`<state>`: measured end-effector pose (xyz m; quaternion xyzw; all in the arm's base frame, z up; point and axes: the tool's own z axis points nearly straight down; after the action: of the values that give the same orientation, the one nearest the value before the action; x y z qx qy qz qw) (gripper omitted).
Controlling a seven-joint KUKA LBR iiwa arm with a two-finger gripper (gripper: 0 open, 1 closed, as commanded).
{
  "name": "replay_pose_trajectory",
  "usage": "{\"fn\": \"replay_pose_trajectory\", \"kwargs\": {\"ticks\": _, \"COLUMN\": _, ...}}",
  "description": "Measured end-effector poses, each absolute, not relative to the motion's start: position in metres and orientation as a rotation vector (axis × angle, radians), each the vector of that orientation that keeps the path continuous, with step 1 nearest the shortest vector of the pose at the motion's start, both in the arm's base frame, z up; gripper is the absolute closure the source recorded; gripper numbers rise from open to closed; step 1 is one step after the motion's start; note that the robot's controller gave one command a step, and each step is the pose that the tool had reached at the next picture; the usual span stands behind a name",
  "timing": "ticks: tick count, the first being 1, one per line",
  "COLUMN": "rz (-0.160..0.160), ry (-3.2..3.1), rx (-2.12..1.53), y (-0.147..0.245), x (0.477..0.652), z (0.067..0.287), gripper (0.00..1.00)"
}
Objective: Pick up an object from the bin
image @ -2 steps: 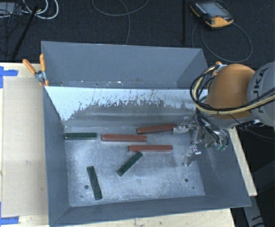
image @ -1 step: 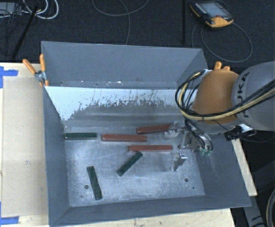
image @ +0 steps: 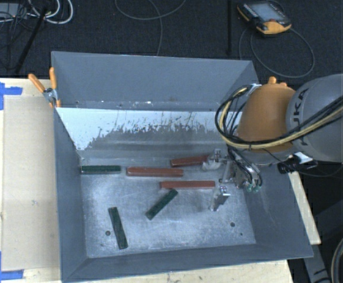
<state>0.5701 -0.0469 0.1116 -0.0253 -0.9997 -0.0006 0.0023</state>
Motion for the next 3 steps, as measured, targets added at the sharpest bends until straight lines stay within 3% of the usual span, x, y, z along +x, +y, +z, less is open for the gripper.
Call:
{"fn": "replay_pose_trajectory", "kwargs": {"ticks": 1, "rz": -0.001, "ry": -3.130, "rx": 0.102, "y": -0.027, "x": 0.572, "z": 0.145, "gripper": 0.00}}
{"fn": "replay_pose_trajectory", "kwargs": {"ticks": 2, "rz": 0.000, "ry": -3.125, "rx": 0.370, "y": -0.016, "x": 0.585, "z": 0.075, "gripper": 1.00}}
{"fn": "replay_pose_trajectory", "kwargs": {"ticks": 3, "rz": 0.001, "ry": -3.125, "rx": 0.371, "y": -0.016, "x": 0.585, "z": 0.075, "gripper": 1.00}}
